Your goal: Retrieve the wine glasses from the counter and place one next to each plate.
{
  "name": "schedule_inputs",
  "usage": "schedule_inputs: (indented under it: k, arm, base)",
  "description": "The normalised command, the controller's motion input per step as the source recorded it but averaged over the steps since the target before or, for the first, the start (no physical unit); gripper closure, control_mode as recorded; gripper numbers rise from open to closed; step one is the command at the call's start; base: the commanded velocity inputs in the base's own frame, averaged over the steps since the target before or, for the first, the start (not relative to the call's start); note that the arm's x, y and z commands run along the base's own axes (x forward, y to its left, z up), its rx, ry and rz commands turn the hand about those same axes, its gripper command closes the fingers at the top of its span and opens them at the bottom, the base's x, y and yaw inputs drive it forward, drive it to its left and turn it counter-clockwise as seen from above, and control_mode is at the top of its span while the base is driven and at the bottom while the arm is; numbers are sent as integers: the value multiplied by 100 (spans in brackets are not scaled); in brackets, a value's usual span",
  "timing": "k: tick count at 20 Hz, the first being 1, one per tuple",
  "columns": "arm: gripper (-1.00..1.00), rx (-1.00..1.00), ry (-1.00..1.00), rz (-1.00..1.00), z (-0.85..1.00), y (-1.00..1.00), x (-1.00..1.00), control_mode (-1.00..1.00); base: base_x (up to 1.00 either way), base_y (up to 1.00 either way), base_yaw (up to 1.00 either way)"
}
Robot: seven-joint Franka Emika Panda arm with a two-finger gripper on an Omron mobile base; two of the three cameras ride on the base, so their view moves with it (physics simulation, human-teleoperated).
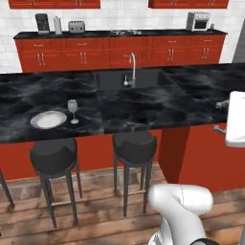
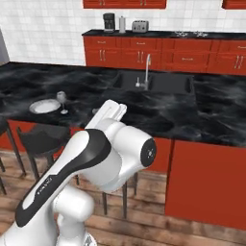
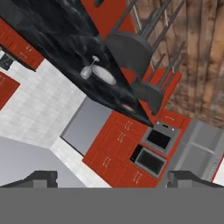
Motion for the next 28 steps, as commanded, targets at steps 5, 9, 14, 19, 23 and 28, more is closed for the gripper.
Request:
schedule_inputs:
  k: [5,9,14,19,23,28]
  arm:
    - [-100,0,0,0,0,0,0,100]
    - [-100,0,0,0,0,0,0,100]
    - [-100,0,0,0,0,0,0,100]
    - [-100,0,0,0,0,0,0,100]
    - [-100,0,0,0,0,0,0,100]
    - [-100,0,0,0,0,0,0,100]
  base:
    - [0,-100,0]
    - [-1,-100,0]
    - [-9,-100,0]
    - [0,-100,0]
    - [0,-100,0]
    - [0,-100,0]
